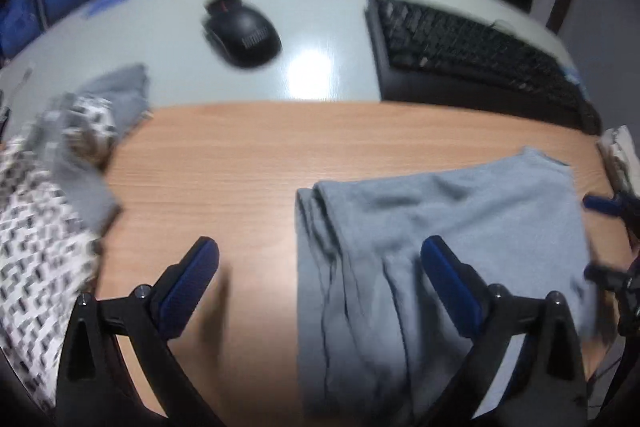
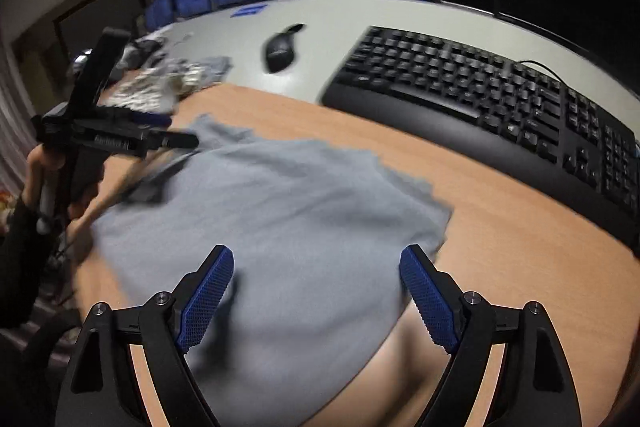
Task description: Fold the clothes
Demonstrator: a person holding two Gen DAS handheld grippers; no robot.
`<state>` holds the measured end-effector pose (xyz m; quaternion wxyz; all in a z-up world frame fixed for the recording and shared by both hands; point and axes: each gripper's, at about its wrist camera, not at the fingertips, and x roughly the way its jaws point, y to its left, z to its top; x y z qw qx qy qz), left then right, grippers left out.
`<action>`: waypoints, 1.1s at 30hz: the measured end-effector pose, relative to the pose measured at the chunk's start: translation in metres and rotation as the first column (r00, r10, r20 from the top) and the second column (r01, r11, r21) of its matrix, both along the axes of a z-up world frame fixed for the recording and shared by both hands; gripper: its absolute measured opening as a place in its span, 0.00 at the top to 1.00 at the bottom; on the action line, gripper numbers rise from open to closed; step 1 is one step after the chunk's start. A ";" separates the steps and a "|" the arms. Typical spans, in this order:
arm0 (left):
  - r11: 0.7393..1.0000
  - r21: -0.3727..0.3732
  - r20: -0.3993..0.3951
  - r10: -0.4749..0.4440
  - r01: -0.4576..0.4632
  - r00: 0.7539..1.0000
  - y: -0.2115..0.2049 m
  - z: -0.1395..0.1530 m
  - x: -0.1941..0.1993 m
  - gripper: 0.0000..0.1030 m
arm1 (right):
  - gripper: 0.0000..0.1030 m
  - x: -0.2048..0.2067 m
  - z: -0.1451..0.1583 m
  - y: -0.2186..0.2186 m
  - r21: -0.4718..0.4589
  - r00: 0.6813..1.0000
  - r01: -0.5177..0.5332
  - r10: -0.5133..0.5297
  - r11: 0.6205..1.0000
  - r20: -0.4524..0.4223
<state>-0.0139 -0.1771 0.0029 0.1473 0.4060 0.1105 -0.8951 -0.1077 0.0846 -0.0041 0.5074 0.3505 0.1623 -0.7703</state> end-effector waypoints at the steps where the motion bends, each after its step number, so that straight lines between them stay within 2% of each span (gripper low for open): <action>1: 1.000 0.000 -0.018 -0.021 0.021 1.000 0.007 0.005 0.010 0.01 | 0.16 0.012 -0.003 0.002 -0.009 1.000 -0.022 0.022 1.000 0.005; 2: 0.999 -0.019 -0.031 -0.044 0.043 0.999 0.018 0.007 0.019 0.01 | 0.16 0.021 -0.008 0.001 0.001 0.999 -0.037 0.037 0.999 0.004; 4: 0.989 -0.140 0.003 -0.044 0.044 0.999 0.041 -0.002 0.028 0.01 | 0.16 0.036 -0.026 -0.005 0.075 0.998 -0.055 0.057 0.996 -0.026; 6: 0.959 -0.282 0.080 -0.016 0.038 0.997 0.063 -0.023 0.031 0.01 | 0.15 0.049 -0.035 -0.008 0.108 0.993 -0.064 0.075 0.992 -0.093; 7: 0.945 -0.327 0.103 0.003 0.031 0.995 0.070 -0.030 0.034 0.01 | 0.15 0.052 -0.036 -0.007 0.122 0.991 -0.066 0.080 0.990 -0.109; 10: 0.944 -0.330 0.087 0.050 -0.018 0.995 0.073 -0.029 0.049 0.01 | 0.15 0.045 -0.027 0.001 0.117 0.995 -0.051 0.060 0.992 -0.081; 13: 0.961 -0.268 0.024 0.076 -0.067 0.997 0.071 -0.006 0.068 0.01 | 0.15 0.024 -0.014 0.022 0.116 0.987 0.055 -0.037 0.992 -0.154; 17: 0.988 -0.155 -0.075 0.006 -0.018 0.997 0.081 0.020 0.078 0.01 | 0.15 -0.020 -0.009 0.052 0.104 0.976 0.177 -0.162 0.979 -0.144; 18: 0.989 -0.147 -0.093 -0.001 -0.012 0.996 0.089 0.024 0.080 0.01 | 0.15 -0.032 -0.011 0.057 0.103 0.976 0.195 -0.183 0.975 -0.117; 20: 0.987 -0.161 -0.078 -0.029 0.016 0.997 0.105 0.026 0.074 0.01 | 0.15 -0.055 -0.020 0.067 0.106 0.976 0.216 -0.212 0.971 -0.045; 22: 0.983 -0.181 -0.047 -0.043 0.034 0.998 0.121 0.022 0.065 0.01 | 0.15 -0.064 -0.028 0.071 0.108 0.978 0.208 -0.210 0.972 0.005; 24: 0.980 -0.195 -0.019 -0.054 0.049 0.998 0.135 0.016 0.055 0.01 | 0.15 -0.062 -0.030 0.069 0.084 0.983 0.182 -0.185 0.980 0.020; 27: 0.979 -0.186 0.009 -0.088 0.088 0.996 0.147 0.010 0.046 0.01 | 0.15 -0.049 -0.024 0.069 -0.013 0.992 0.084 -0.082 0.996 0.099; 29: 0.974 -0.214 0.012 -0.075 0.076 0.997 0.147 0.009 0.043 0.01 | 0.15 -0.031 -0.008 0.067 -0.059 0.998 0.028 -0.024 0.998 0.064; 31: 0.969 -0.242 0.022 -0.046 0.050 0.999 0.141 0.007 0.040 0.01 | 0.15 -0.009 0.005 0.057 0.003 0.998 0.005 -0.005 1.000 -0.065; 33: 0.972 -0.233 0.025 -0.035 0.040 0.999 0.137 0.007 0.037 0.01 | 0.15 0.007 0.008 0.047 0.027 0.996 -0.025 0.028 0.999 -0.085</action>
